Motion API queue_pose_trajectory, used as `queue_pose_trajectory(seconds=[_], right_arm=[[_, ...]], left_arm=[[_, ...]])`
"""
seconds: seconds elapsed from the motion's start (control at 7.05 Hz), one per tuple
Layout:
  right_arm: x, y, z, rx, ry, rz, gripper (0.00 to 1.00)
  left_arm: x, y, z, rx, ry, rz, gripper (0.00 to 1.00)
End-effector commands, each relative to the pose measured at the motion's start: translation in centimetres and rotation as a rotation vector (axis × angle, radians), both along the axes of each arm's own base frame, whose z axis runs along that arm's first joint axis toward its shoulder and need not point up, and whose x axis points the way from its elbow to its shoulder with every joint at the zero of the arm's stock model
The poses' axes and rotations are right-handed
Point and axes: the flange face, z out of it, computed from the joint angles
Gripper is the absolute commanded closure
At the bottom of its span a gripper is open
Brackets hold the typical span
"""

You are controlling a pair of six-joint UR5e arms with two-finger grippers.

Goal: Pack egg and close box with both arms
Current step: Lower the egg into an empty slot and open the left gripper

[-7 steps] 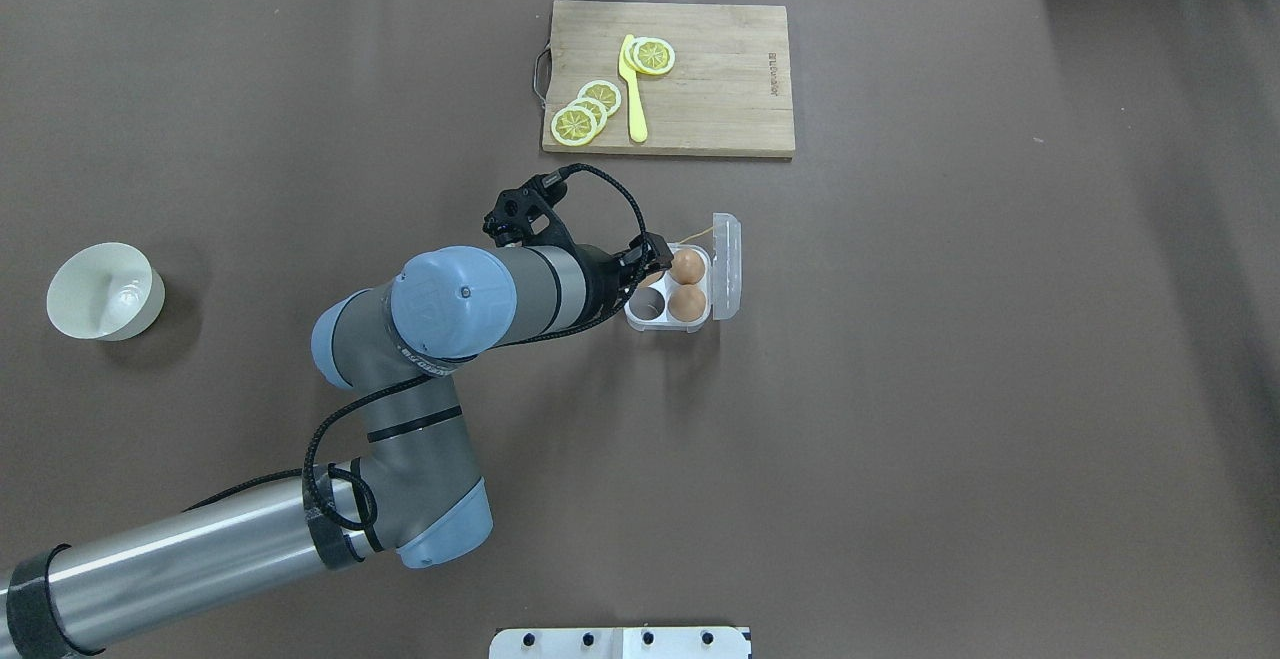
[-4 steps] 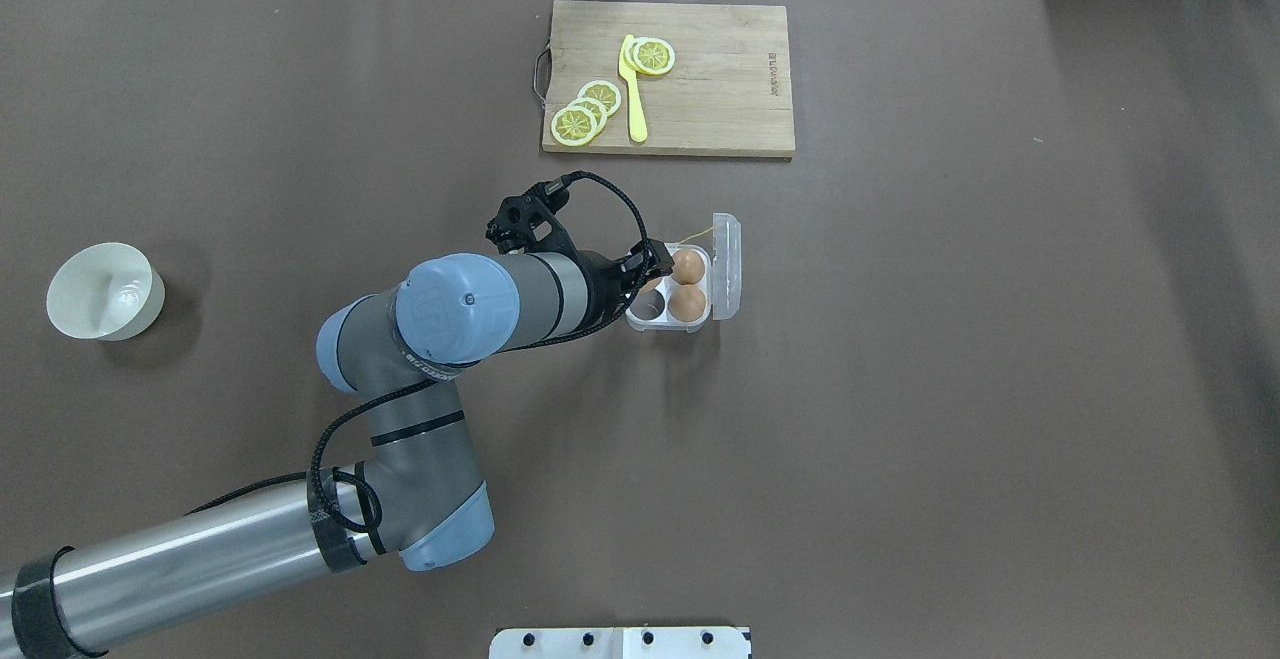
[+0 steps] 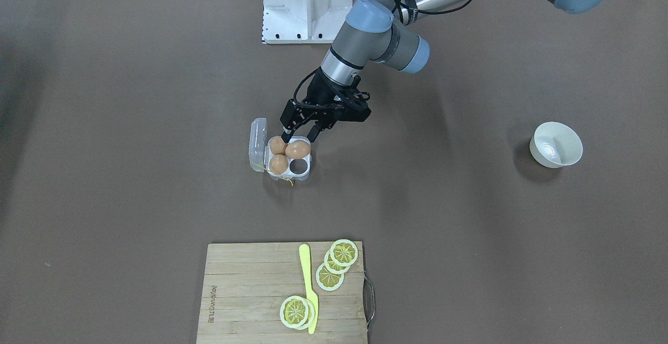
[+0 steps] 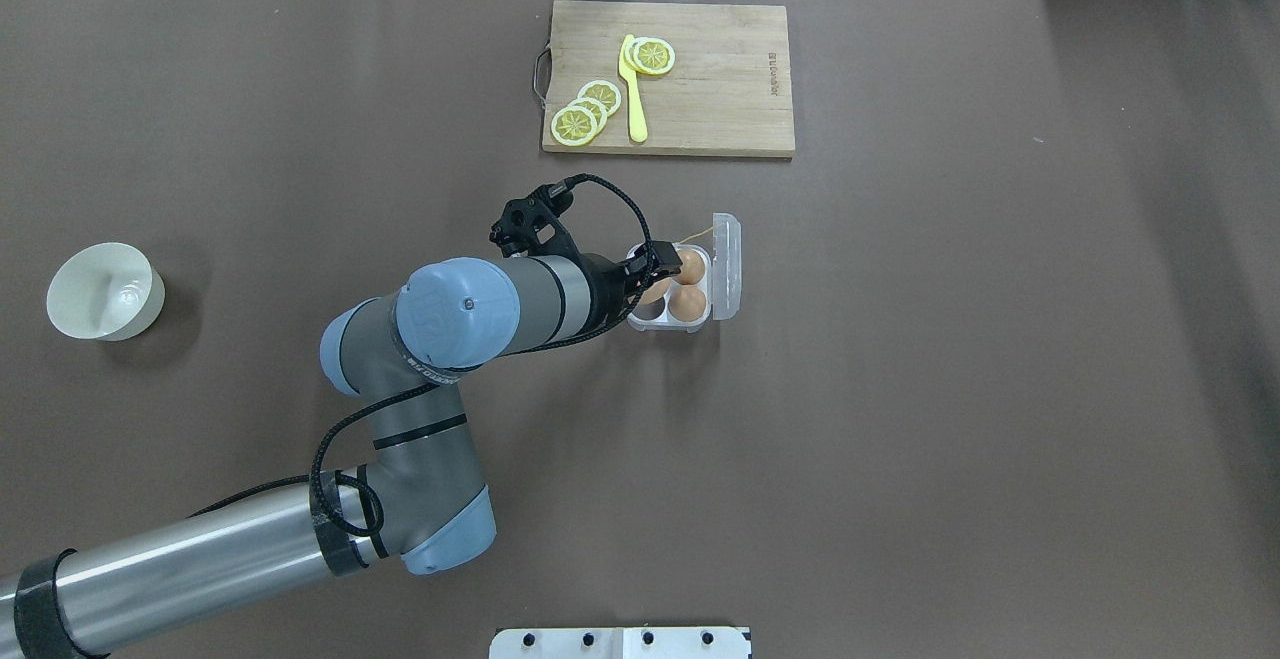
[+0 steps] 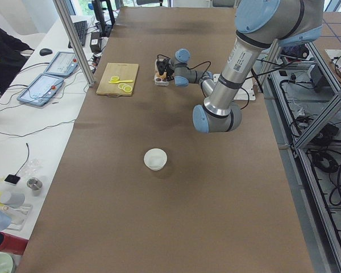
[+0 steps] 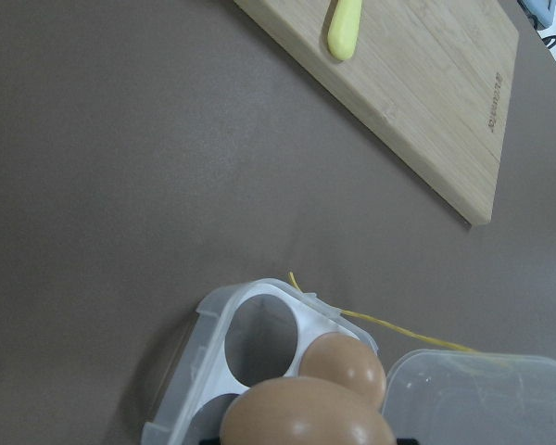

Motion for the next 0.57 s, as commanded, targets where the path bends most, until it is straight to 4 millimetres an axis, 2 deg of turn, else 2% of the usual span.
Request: queue_pose_trajectory(seconds=[0.0, 0.28, 0.43], right_arm=[[0.0, 0.0, 0.0, 0.001, 0.001, 0.000, 0.00], [0.0, 0.0, 0.0, 0.001, -0.001, 0.000, 0.00], [-0.1, -0.1, -0.3, 0.003, -0.010, 0.000, 0.00]], left_arm=[[0.0, 0.0, 0.0, 0.004, 0.000, 0.003, 0.03], [-0.6, 0.0, -0.4, 0.016, 0.008, 0.004, 0.03], [-2.1, -1.2, -0.5, 0.039, -0.005, -0.006, 0.03]])
